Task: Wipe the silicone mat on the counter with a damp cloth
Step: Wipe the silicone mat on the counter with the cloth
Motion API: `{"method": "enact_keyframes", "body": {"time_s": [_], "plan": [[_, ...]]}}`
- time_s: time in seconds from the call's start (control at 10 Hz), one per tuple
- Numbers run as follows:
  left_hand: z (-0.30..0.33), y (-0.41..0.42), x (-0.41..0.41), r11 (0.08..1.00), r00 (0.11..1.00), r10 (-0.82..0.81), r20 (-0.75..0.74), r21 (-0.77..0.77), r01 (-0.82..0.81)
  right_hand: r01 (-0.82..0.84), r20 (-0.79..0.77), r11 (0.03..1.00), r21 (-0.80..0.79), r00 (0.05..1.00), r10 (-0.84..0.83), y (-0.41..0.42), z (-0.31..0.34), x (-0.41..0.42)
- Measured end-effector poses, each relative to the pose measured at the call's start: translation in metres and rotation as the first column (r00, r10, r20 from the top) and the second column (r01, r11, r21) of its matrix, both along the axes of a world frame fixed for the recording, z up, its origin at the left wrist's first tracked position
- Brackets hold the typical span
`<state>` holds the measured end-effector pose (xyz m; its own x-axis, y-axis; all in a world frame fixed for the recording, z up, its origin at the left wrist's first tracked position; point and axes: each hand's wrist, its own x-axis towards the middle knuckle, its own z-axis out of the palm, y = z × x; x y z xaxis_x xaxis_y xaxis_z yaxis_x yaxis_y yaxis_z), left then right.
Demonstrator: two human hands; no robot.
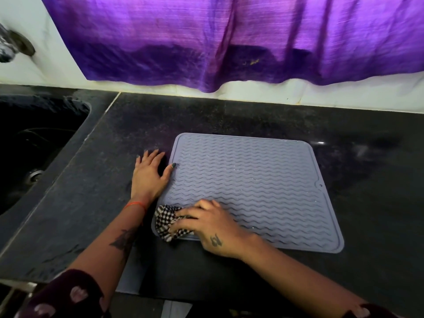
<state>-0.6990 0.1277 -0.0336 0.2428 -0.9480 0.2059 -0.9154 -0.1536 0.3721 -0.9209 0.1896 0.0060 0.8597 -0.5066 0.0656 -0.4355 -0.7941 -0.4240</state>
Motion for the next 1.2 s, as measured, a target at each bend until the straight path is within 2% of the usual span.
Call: {"method": "enact_keyframes", "body": {"time_s": [0.1, 0.2, 0.3, 0.4, 0.5, 0.6, 0.7, 0.8, 0.9, 1.0, 1.1, 1.2], "plan": [[-0.001, 0.000, 0.000, 1.000, 1.000, 0.000, 0.009, -0.011, 0.000, -0.024, 0.014, 0.995, 0.102, 1.000, 0.023, -0.006, 0.011, -0.007], [-0.001, 0.000, -0.001, 1.000, 1.000, 0.001, 0.021, -0.008, -0.001, 0.048, 0.071, 0.994, 0.100, 0.996, -0.056, -0.011, 0.019, 0.002], [-0.001, 0.001, 0.000, 1.000, 0.999, 0.003, 0.039, -0.011, -0.003, 0.046, 0.009, 0.999, 0.010, 0.999, -0.046, 0.000, 0.010, 0.014], [-0.001, 0.002, 0.000, 1.000, 0.999, 0.007, 0.035, -0.007, -0.007, 0.011, -0.006, 1.000, 0.015, 1.000, -0.011, 0.006, 0.000, 0.002], [0.001, 0.002, -0.002, 1.000, 1.000, 0.009, 0.017, -0.008, -0.008, -0.007, -0.025, 1.000, 0.026, 1.000, 0.007, 0.004, 0.001, -0.021], [0.002, 0.003, -0.001, 1.000, 1.000, 0.006, 0.008, -0.014, -0.006, -0.013, -0.066, 0.991, 0.132, 0.998, 0.022, -0.007, 0.011, -0.046], [0.001, 0.002, -0.001, 1.000, 1.000, 0.004, 0.005, -0.011, -0.004, 0.058, -0.081, 0.982, 0.177, 0.996, -0.044, -0.022, 0.027, -0.060], [0.002, 0.001, -0.002, 1.000, 1.000, 0.003, -0.002, -0.011, -0.003, 0.161, -0.018, 0.973, 0.168, 0.987, -0.161, -0.023, 0.028, -0.061], [0.002, 0.002, -0.002, 1.000, 1.000, 0.004, 0.006, -0.012, -0.004, 0.118, -0.050, 0.981, 0.156, 0.992, -0.112, -0.016, 0.018, -0.063], [0.002, 0.003, -0.001, 1.000, 1.000, 0.010, 0.006, -0.010, -0.010, 0.097, -0.135, 0.973, 0.209, 0.988, -0.070, -0.021, 0.026, -0.074], [0.002, 0.003, -0.001, 1.000, 1.000, 0.014, 0.000, -0.001, -0.014, 0.130, -0.274, 0.927, 0.352, 0.961, -0.031, -0.041, 0.042, -0.094], [0.002, 0.002, -0.001, 1.000, 1.000, 0.015, -0.006, -0.002, -0.015, 0.205, -0.263, 0.857, 0.473, 0.961, -0.084, -0.064, 0.060, -0.106]]}}
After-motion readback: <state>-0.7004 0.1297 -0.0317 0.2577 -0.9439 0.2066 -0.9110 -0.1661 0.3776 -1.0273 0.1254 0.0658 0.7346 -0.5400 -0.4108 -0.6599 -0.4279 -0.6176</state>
